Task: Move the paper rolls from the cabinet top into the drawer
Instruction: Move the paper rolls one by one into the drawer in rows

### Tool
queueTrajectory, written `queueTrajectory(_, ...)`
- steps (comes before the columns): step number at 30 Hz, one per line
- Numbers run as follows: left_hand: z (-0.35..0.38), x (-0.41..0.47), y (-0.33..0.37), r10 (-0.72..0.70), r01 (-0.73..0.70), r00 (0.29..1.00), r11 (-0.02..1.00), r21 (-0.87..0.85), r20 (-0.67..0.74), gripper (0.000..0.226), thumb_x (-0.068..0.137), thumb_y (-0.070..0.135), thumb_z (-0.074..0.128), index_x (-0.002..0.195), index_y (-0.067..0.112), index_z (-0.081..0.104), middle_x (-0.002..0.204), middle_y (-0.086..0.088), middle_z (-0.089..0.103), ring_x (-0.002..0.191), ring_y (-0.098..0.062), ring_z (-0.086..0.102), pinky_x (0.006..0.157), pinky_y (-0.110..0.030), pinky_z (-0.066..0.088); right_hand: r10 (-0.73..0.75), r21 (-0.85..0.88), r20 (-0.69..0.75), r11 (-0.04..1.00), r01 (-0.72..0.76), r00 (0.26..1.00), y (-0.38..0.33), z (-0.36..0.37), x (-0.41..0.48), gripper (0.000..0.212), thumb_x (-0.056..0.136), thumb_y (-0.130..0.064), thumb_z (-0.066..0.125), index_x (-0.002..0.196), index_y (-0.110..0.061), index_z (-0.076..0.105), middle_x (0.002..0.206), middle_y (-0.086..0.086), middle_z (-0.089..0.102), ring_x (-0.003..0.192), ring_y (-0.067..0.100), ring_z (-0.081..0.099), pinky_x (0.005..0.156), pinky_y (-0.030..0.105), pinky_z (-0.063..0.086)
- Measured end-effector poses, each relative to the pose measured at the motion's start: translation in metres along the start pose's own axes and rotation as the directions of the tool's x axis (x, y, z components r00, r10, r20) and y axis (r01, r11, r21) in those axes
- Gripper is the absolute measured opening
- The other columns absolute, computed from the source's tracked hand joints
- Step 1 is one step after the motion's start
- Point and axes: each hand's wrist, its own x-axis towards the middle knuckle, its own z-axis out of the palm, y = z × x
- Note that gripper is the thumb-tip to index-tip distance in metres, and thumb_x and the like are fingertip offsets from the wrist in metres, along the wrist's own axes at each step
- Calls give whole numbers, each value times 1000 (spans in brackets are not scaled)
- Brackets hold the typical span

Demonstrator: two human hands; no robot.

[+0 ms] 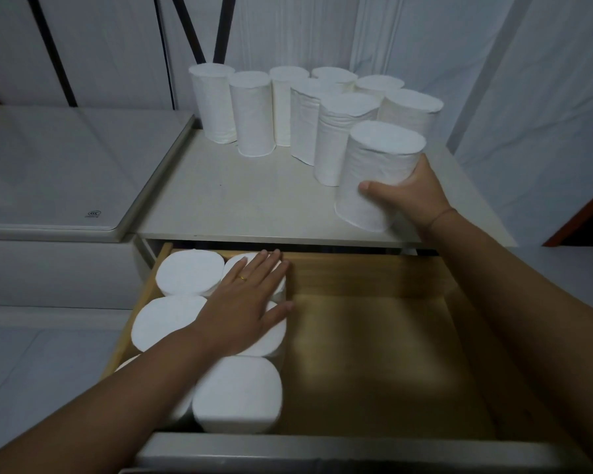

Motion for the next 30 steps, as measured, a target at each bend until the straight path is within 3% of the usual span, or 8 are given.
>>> queueTrajectory(6,0,-2,0,-8,8,1000,1000,0,3,73,88,61,13,151,25,5,158,6,-4,145,-8,-11,114,-24,-11,-36,81,254,997,16,967,-12,-4,-56,91,58,-19,85,136,-16,38,131,1,54,118,16,53,99,39,48)
queueTrajectory(11,-2,-5,0,-8,8,1000,999,-42,14,75,86,62,9,151,24,6,159,6,-4,143,-6,-12,115,-24,-11,-51,38,413,999,39,909,-2,-4,-90,93,52,-17,86,134,-14,42,125,1,57,113,13,55,89,31,52)
queueTrajectory(14,-3,-7,0,-9,10,1000,999,-44,12,75,86,61,7,151,23,7,159,7,-3,143,-6,-12,113,-23,-12,-5,-10,484,1000,12,875,21,2,-102,90,53,-13,89,132,-18,44,118,-10,60,108,3,57,83,18,52)
queueTrajectory(16,-3,-7,1,-11,12,1000,999,-38,7,75,86,61,7,151,23,8,159,6,-3,144,-6,-11,113,-22,-13,23,-44,502,999,-1,864,40,8,-108,84,55,-10,88,126,-26,46,112,-19,58,103,-4,56,75,7,48)
queueTrajectory(18,-2,-7,1,-11,11,1000,999,-38,6,75,86,61,8,151,23,8,159,6,-3,143,-6,-11,113,-22,-13,38,-69,523,998,-2,852,58,15,-111,84,55,-9,88,123,-33,44,114,-19,57,104,-7,55,75,6,47)
queueTrajectory(24,0,-6,0,-6,6,1000,999,-37,8,75,86,61,8,151,23,9,158,7,-3,143,-6,-12,114,-23,-12,32,-76,506,997,8,862,98,32,-113,95,52,-9,89,132,-20,40,129,-2,53,119,14,50,97,35,46)
queueTrajectory(30,-1,-7,0,-8,8,1000,999,-35,7,76,86,62,6,151,23,8,159,7,-3,144,-6,-11,114,-23,-11,67,-81,498,996,-31,865,109,34,-111,96,53,-14,89,133,-24,38,128,-8,52,117,5,49,88,18,44)
